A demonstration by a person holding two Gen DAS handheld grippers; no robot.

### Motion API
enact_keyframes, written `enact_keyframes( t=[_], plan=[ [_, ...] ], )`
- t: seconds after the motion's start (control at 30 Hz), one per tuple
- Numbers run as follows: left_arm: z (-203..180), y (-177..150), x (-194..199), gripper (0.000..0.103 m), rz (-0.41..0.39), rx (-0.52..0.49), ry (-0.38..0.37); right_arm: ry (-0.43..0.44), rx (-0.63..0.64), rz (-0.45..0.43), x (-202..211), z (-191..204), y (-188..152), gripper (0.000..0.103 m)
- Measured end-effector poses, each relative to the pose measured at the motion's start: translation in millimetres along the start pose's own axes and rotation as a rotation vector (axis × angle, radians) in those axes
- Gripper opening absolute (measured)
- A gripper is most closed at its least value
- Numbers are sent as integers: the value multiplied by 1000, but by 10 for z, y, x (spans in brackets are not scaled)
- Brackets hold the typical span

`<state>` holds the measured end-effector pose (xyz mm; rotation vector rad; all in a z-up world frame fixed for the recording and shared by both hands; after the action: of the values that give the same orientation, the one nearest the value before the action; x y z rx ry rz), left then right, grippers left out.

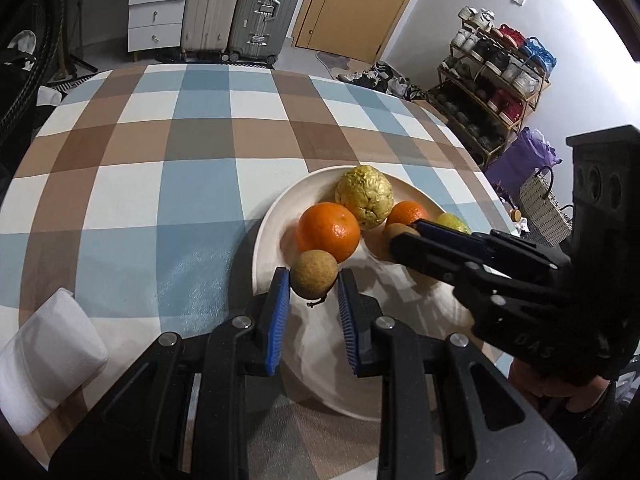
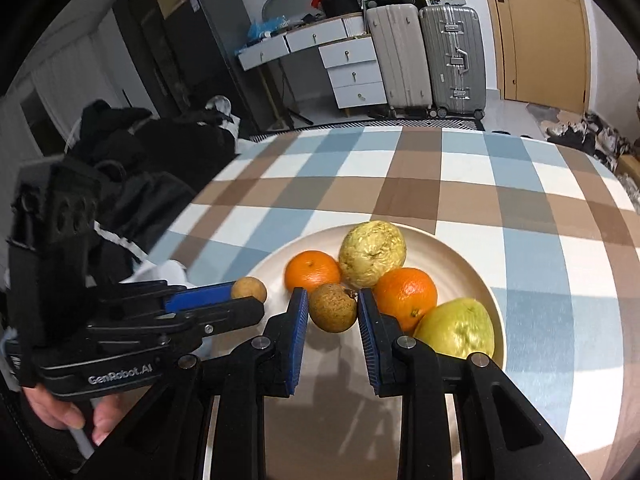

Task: Organize fruits
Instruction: 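Carry both brown fruits onto the cream plate and open both tools, then withdraw both tools from the plate toward the plums and tomatoes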

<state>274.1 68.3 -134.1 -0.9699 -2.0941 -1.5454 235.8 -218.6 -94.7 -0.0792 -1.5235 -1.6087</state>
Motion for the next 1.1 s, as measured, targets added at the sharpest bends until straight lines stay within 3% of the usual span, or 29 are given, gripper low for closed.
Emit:
enact_keyframes(
  t=[0.5, 0.63, 0.77, 0.9, 1.0, 1.1],
  plan=[
    [43, 3, -73, 22, 8, 12, 26, -20, 30, 24, -191, 10, -6, 27],
    [57, 9, -15, 23, 12, 25, 36, -13, 26, 1, -127, 8, 21, 34],
    [14, 22, 127, 30, -4, 15, 54, -15, 12, -29, 32, 6, 79, 38],
    [-28, 25, 355, 31, -32, 8, 66, -26, 9, -74, 290, 30, 136, 49],
    [-97, 17, 579, 32, -59, -11, 72, -42, 7, -113, 578, 60, 142, 51],
    [-173, -6, 830, 43, -93, -16, 74, -57, 5, -146, 859, 89, 112, 55]
  ],
)
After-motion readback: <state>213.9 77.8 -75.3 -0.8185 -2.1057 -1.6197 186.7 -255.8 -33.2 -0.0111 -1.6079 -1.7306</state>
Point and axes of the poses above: each gripper's, at about its wrist camera, not at the fingertips, and x roughly against the way its jaws point, z to its left, y to its top, the point moved 2 cm from there along -x, roughly the way its jaws point, and after that the axes turned 11 degrees about -z, right-handed, at the moved point
